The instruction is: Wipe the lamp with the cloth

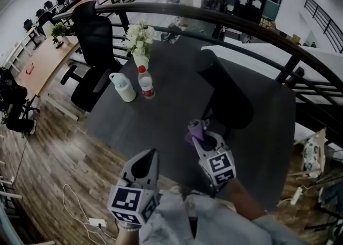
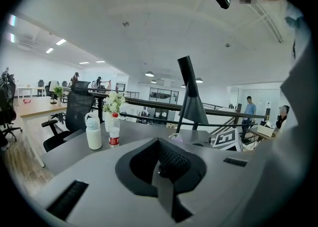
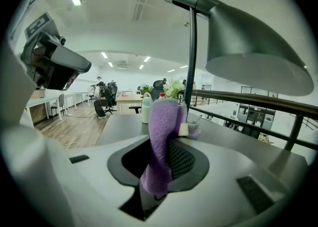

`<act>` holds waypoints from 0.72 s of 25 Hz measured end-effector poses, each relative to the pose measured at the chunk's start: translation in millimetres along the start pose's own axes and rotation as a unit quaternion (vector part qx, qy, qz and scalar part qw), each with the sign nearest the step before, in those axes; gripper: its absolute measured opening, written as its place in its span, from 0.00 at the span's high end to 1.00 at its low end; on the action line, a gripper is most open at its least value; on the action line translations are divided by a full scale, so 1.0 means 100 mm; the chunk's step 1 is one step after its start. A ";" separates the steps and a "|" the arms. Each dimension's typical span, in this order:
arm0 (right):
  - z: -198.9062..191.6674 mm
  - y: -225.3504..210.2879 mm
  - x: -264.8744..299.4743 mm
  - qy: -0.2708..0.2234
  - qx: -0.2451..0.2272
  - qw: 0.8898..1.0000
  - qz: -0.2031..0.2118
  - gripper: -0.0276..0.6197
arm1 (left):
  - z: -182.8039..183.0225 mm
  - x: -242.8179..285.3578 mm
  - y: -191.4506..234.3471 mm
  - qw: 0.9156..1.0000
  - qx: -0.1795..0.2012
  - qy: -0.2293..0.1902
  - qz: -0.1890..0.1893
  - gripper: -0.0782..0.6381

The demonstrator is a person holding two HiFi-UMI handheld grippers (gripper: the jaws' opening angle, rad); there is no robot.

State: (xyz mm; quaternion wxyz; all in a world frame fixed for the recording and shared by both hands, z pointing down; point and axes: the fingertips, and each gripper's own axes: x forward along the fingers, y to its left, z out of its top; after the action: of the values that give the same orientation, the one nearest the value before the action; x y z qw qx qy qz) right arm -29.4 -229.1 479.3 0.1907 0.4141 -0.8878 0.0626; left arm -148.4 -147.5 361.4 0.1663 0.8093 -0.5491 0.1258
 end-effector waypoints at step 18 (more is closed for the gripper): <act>-0.61 -0.22 -0.03 0.046 0.029 0.998 -0.006 0.82 | -0.09 0.08 -0.21 1.000 0.004 0.012 -0.009 0.88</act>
State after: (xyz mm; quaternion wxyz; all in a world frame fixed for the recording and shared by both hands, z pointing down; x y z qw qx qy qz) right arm 6.8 -224.9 533.5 0.2200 0.4211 -0.8735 0.1061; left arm -126.3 -143.3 370.2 0.1714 0.8134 -0.5390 0.1361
